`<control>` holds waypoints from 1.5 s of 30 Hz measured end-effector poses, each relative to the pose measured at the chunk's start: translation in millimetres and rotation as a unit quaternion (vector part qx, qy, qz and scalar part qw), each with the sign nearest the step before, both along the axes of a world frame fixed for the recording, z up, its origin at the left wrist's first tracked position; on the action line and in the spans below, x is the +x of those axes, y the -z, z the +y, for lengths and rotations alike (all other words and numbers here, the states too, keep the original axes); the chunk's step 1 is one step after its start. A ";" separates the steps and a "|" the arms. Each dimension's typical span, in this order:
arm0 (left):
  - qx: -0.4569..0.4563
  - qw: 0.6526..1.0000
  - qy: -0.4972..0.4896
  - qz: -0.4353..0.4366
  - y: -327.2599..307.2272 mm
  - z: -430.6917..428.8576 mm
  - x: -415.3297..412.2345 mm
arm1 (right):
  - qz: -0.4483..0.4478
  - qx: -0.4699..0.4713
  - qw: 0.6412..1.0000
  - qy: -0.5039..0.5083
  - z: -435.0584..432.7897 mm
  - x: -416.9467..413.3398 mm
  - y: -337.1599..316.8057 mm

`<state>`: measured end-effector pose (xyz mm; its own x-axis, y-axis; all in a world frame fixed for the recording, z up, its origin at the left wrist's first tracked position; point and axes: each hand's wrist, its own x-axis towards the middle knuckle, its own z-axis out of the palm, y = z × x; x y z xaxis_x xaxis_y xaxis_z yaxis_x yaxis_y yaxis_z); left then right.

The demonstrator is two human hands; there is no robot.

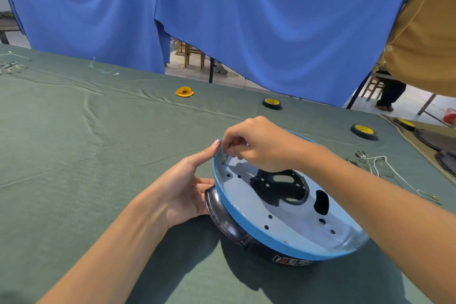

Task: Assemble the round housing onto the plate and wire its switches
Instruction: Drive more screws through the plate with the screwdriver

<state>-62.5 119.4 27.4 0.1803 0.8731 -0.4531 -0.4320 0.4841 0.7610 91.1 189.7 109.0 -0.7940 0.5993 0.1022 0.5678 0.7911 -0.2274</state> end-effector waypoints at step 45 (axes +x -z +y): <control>0.016 1.000 -0.005 -0.014 -0.2 -16.4 7.1 | 0.029 -0.219 0.963 0.155 -5.2 -18.0 -0.1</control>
<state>-55.4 103.1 27.5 0.1838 0.8890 -0.4193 -0.4583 0.4549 0.7635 73.1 184.4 109.1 -0.5701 0.8024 -0.1766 0.7382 0.4059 -0.5387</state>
